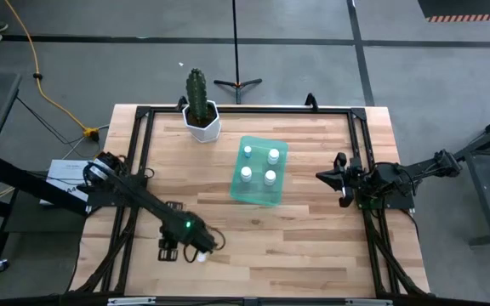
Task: Pick and place pill bottles into a basket
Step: Put the white pill bottle into the blue bin
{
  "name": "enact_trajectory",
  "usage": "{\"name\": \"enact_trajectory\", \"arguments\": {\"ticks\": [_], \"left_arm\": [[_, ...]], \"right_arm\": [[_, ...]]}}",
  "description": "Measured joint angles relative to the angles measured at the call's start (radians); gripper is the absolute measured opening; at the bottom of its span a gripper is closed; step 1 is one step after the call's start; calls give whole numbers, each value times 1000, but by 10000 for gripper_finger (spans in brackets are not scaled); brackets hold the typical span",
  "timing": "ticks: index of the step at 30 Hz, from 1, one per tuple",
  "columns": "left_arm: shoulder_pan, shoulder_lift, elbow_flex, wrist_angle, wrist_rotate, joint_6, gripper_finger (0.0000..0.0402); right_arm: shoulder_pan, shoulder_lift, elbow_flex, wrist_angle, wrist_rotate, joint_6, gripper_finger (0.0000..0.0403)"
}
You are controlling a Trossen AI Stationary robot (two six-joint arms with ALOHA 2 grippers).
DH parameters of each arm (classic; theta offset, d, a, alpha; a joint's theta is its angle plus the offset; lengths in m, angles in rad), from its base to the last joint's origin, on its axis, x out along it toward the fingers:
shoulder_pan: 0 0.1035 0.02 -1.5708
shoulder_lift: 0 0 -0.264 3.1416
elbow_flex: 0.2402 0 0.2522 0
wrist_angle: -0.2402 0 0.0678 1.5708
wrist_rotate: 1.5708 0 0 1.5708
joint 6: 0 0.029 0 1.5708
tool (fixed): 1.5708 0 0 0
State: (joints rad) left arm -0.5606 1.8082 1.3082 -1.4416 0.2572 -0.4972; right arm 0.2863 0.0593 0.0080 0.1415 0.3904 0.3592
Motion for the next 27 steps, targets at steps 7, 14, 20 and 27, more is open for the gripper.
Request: {"name": "enact_trajectory", "arguments": {"ticks": [7, 14, 20, 27], "left_arm": [[180, -21, 137, -8, -66, 118, 211], [352, 5, 323, -25, -180, 253, 215], [456, 92, 486, -14, -249, 358, 212], [521, 227, 640, 8, -295, 464, 218]], "right_arm": [[0, 0, 0, -4, 0, 0, 0], [0, 0, 0, -4, 3, 0, 0], [0, 0, 0, -9, 3, 0, 0], [0, 0, 0, -22, 3, 0, 0]]}}
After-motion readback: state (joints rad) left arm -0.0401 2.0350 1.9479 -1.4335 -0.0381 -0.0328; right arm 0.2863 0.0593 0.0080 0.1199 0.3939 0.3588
